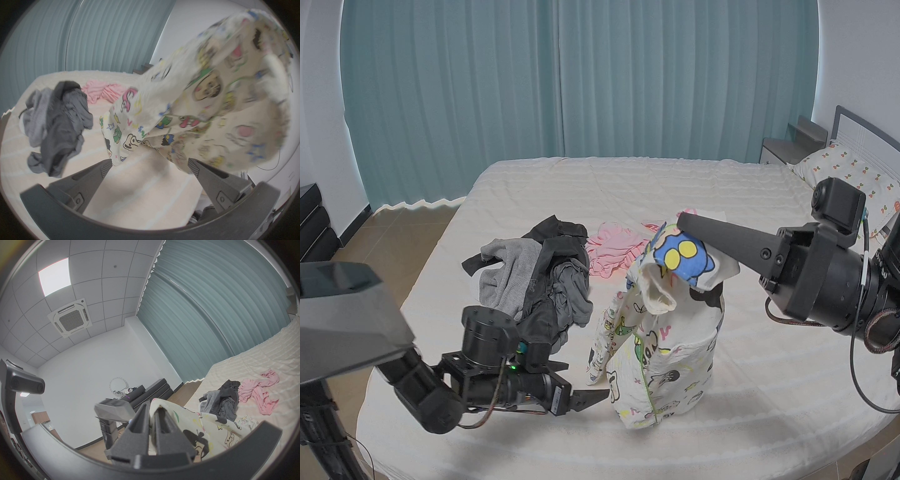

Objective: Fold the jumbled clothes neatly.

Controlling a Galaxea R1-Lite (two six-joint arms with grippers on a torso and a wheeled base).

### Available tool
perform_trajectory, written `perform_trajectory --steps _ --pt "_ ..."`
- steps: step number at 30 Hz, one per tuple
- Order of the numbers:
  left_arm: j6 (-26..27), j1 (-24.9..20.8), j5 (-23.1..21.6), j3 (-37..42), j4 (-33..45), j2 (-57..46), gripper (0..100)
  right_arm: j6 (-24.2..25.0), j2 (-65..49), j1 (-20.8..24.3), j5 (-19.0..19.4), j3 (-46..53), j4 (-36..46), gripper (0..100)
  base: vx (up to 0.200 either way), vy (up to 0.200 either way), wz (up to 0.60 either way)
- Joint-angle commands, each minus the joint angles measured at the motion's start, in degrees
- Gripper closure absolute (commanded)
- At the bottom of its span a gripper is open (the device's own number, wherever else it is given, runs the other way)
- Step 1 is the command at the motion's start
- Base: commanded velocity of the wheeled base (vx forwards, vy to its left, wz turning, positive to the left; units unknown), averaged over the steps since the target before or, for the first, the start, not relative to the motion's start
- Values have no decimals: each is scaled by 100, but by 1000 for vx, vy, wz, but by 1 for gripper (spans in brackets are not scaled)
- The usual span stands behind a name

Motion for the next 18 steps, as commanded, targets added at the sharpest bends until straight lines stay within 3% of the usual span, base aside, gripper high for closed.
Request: perform_trajectory --steps 1,3,9,18 --pt "-127 -206 56 -640 -204 1310 0 36 -22 99 -2 -119 33 100 0 0 0" --pt "-118 -206 65 -684 -213 1345 0 62 -22 90 -2 -119 33 100 0 0 0" --pt "-127 -135 654 -1071 -398 1706 0 238 -31 64 -10 -93 42 100 0 0 0" --pt "-136 32 786 -1616 -503 2066 0 238 30 47 -10 -58 51 100 0 0 0"
